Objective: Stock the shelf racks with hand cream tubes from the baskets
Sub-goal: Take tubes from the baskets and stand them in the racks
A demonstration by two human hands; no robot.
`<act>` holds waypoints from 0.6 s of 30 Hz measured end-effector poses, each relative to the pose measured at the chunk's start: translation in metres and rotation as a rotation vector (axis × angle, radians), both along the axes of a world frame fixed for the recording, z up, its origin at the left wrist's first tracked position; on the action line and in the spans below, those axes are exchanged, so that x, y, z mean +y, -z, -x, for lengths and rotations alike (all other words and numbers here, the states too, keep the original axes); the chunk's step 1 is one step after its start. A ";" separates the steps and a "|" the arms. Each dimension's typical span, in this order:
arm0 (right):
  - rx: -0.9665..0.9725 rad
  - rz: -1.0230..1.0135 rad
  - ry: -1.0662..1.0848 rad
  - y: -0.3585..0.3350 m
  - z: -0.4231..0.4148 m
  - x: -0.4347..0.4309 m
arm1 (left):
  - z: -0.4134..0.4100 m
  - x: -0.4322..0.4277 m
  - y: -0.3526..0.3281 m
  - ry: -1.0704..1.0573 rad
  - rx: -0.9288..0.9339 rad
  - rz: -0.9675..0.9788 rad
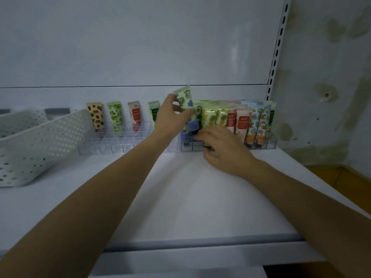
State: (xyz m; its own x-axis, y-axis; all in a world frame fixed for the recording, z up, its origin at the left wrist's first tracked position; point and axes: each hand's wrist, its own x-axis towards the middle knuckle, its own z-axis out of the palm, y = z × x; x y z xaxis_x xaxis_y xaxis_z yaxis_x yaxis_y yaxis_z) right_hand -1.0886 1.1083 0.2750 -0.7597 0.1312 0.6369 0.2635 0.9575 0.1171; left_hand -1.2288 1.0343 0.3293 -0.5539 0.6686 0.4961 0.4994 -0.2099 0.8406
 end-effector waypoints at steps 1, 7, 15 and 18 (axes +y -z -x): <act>-0.075 0.011 -0.032 0.004 0.003 -0.001 | 0.000 0.003 -0.004 -0.006 0.054 0.009; -0.217 0.127 -0.035 0.007 0.006 0.002 | 0.004 0.019 -0.019 -0.036 0.218 0.103; -0.245 0.228 0.002 0.004 0.005 0.000 | 0.007 0.030 -0.011 -0.076 0.499 0.256; -0.244 0.221 0.002 0.004 0.006 0.000 | 0.006 0.032 -0.010 -0.124 0.618 0.264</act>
